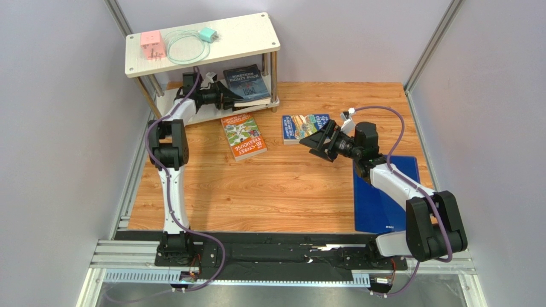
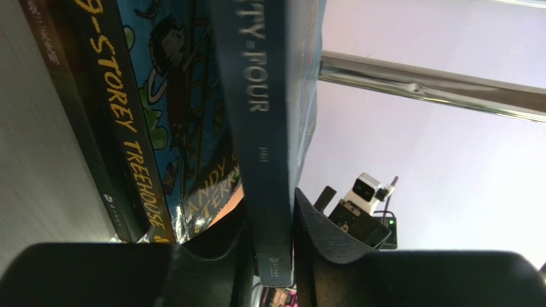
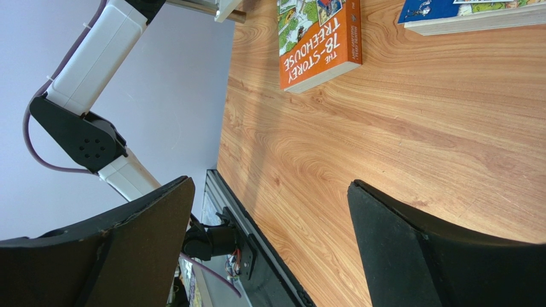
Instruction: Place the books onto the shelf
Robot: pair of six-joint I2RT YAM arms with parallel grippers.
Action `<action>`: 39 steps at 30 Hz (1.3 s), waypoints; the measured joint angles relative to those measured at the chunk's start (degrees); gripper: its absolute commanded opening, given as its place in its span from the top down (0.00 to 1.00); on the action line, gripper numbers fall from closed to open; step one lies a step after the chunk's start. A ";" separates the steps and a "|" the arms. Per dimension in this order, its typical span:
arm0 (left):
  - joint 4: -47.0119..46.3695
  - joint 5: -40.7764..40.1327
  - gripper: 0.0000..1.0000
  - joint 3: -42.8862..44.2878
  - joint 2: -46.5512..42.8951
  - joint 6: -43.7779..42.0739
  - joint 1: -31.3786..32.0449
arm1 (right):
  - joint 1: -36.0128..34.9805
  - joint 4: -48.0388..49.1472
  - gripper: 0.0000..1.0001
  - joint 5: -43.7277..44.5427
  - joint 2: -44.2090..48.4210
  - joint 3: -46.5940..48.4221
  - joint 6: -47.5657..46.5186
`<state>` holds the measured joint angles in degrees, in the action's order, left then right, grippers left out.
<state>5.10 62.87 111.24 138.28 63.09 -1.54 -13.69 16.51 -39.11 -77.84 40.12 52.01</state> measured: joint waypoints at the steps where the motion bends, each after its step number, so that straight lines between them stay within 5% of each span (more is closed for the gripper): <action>1: 1.46 -0.04 0.48 0.59 0.24 -0.98 0.04 | 0.00 0.00 0.04 0.00 0.00 -0.02 0.00; 2: 3.65 -0.22 0.36 1.55 0.55 -2.56 0.09 | 0.00 0.00 0.04 0.00 0.00 -0.04 0.00; 4: 6.91 -0.72 0.28 3.08 0.74 -4.96 0.13 | 0.00 0.11 0.04 0.00 0.00 -0.24 -0.02; 20: 25.38 -11.56 0.25 5.81 -3.69 -17.90 -0.02 | 0.00 0.59 0.04 -0.02 0.02 -1.99 0.04; 26: 29.49 -20.17 0.25 -0.85 -10.38 -21.35 -0.07 | 0.00 1.33 0.03 -0.04 0.02 -2.69 0.17; 39: 28.87 -35.54 0.32 -30.14 -35.47 -27.71 3.98 | 0.02 -0.55 0.02 1.55 -1.81 -2.21 -2.21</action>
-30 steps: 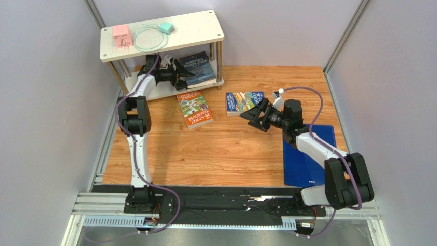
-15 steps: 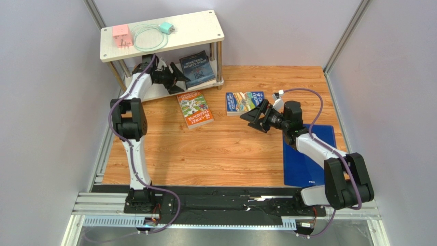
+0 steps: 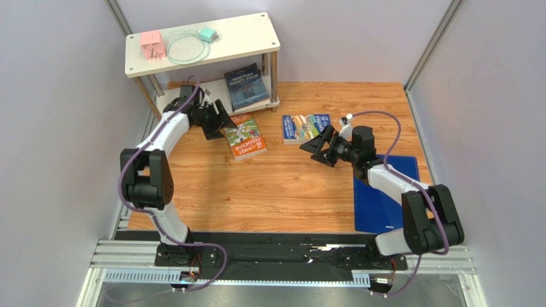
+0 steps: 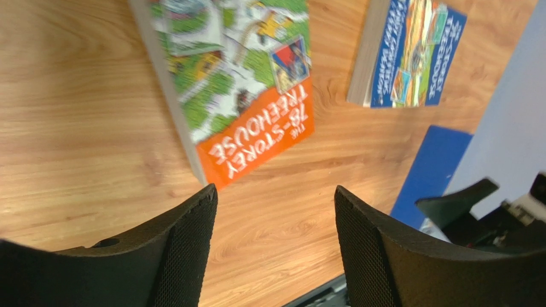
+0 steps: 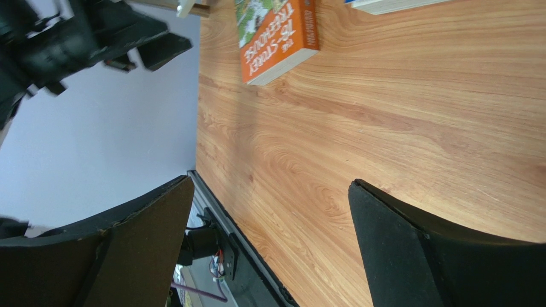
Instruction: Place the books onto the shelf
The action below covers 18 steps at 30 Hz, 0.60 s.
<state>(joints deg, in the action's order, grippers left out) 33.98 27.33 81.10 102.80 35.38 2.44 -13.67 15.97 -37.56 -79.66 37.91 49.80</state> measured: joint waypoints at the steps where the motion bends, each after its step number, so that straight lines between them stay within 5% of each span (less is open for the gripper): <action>1: -0.15 -1.57 0.35 -0.92 -1.62 -0.50 1.99 | 0.00 0.11 0.02 0.39 -1.03 0.13 0.02; 7: 1.36 -8.13 0.67 3.52 0.00 -4.35 16.26 | 2.75 1.20 0.02 1.88 -10.43 0.76 2.62; 8: 1.86 -9.14 0.81 5.79 1.95 -4.83 17.99 | 3.50 1.77 0.02 1.97 -11.96 0.92 3.19; 11: 3.67 -13.55 1.00 12.55 7.87 -6.45 21.24 | 6.14 4.66 0.02 1.70 -17.51 1.90 6.08; 18: 13.42 -27.96 1.00 34.95 22.18 -12.44 26.69 | 9.07 8.72 0.03 1.46 -25.97 7.82 11.26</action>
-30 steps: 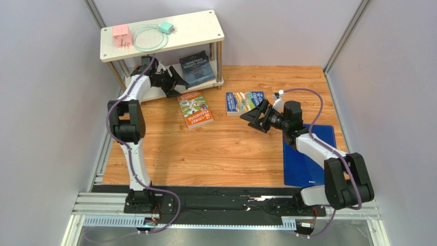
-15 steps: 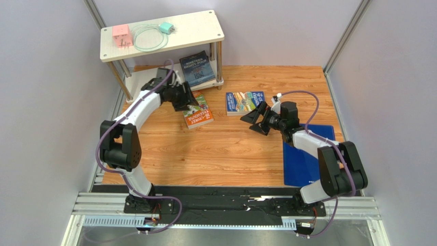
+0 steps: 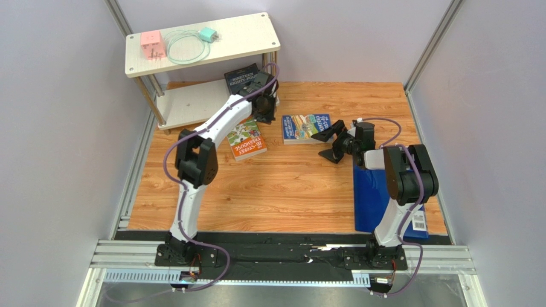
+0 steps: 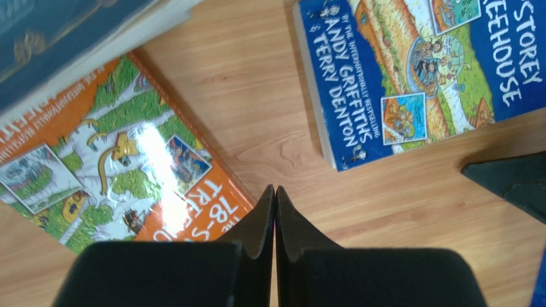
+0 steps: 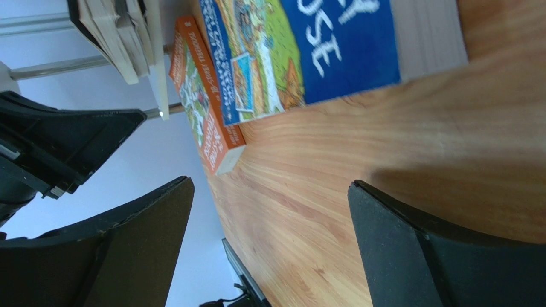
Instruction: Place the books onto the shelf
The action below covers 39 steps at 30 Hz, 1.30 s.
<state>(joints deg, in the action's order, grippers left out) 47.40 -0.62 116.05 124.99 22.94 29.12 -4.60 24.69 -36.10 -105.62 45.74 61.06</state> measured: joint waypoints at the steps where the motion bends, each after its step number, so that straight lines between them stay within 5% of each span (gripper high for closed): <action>1: 0.79 -1.33 1.00 4.02 2.38 -0.94 0.63 | 0.02 0.26 0.03 0.00 -0.31 0.55 0.31; 6: 4.96 -6.34 1.00 19.43 12.83 -4.92 3.02 | 0.02 0.90 0.04 -0.11 -2.73 4.31 1.68; 22: 8.31 -0.79 1.00 20.46 17.84 -6.78 3.19 | 3.04 -3.15 0.05 1.27 -8.83 12.13 1.31; 39: 7.30 7.39 1.00 22.99 22.69 -6.51 11.47 | 3.13 -10.36 0.07 1.33 -14.43 23.87 -4.07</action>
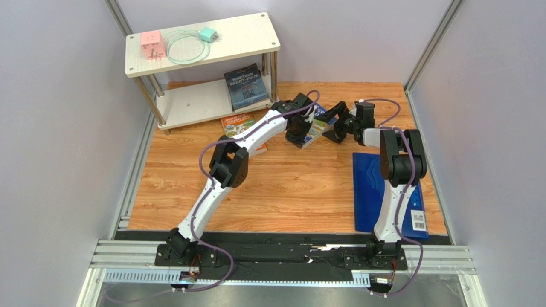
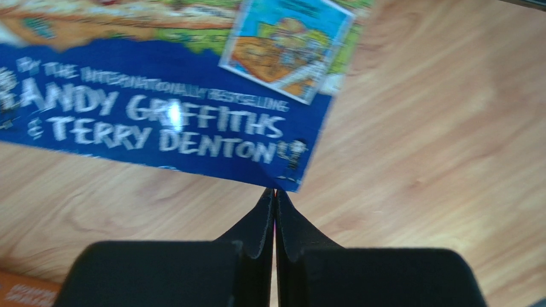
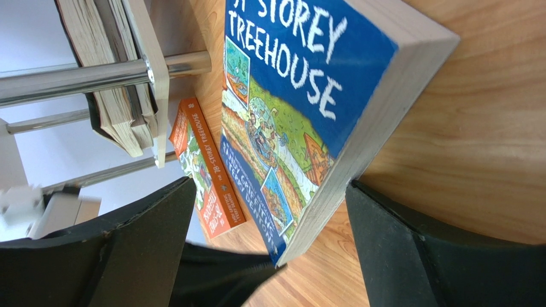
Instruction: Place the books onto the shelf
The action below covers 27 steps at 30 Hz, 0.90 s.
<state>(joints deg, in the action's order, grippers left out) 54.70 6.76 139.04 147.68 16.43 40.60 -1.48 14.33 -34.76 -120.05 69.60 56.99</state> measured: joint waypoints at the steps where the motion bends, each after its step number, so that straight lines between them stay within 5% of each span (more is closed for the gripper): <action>1: -0.57 1.01 1.00 0.02 0.00 0.09 0.46 | 0.00 -0.28 0.07 -0.09 -0.35 0.52 -0.24; 5: -2.99 3.13 1.00 -0.81 -0.35 0.63 1.75 | 0.00 -1.66 0.07 -0.35 -1.16 1.79 -1.33; 10: -9.62 -0.83 1.00 -17.00 -9.22 2.38 1.44 | 0.00 -3.50 0.09 -0.48 -1.38 2.89 -3.37; 12: -10.40 -4.04 1.00 -21.14 -12.90 3.04 -0.09 | 0.00 -4.52 0.22 -0.61 -1.60 3.61 -4.00; 21: -8.09 -10.05 1.00 -8.41 -12.61 2.62 -7.65 | -2.25 -16.13 0.38 4.66 -4.50 12.46 -9.99; 24: -8.92 -9.88 1.00 -11.04 -13.16 2.67 -7.72 | -4.92 -22.18 0.53 9.97 -5.05 17.20 -13.90; 27: -9.46 -9.86 1.00 -16.04 -13.35 2.67 -6.88 | -7.78 -25.77 0.78 13.92 -5.73 20.28 -17.11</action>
<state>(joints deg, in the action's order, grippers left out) 45.23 -3.09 123.00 134.32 19.09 33.71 -9.26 -11.44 -20.84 -125.78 89.89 39.88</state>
